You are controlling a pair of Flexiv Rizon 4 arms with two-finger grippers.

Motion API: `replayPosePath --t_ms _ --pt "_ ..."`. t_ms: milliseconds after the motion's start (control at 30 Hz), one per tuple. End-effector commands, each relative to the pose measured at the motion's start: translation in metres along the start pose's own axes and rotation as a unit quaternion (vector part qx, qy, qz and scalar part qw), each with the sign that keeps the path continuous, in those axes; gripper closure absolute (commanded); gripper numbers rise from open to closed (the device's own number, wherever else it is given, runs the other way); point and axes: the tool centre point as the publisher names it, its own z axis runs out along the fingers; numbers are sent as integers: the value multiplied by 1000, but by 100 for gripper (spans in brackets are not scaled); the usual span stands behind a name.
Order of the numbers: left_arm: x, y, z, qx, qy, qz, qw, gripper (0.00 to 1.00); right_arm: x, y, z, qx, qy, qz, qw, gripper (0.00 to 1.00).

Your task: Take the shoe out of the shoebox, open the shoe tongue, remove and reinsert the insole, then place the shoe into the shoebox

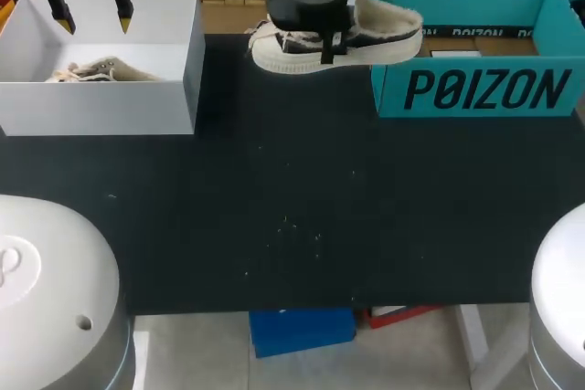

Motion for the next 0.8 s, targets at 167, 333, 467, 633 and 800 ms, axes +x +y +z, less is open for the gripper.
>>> replayPosePath --t_ms 167,333,467,633,800 --pt "0 0 0 -1 -1 0 1000 0 59 55 29 12 -9 22 1000 100" --pt "0 0 0 -1 -1 0 1000 0 85 70 49 6 2 31 1000 100" --pt "0 0 0 -1 -1 0 1000 0 103 76 65 -5 5 38 999 100" --pt "0 0 0 -1 -1 0 1000 0 128 83 84 -37 0 27 999 100" --pt "0 0 0 -1 -1 0 1000 0 147 84 99 -60 3 10 998 100"
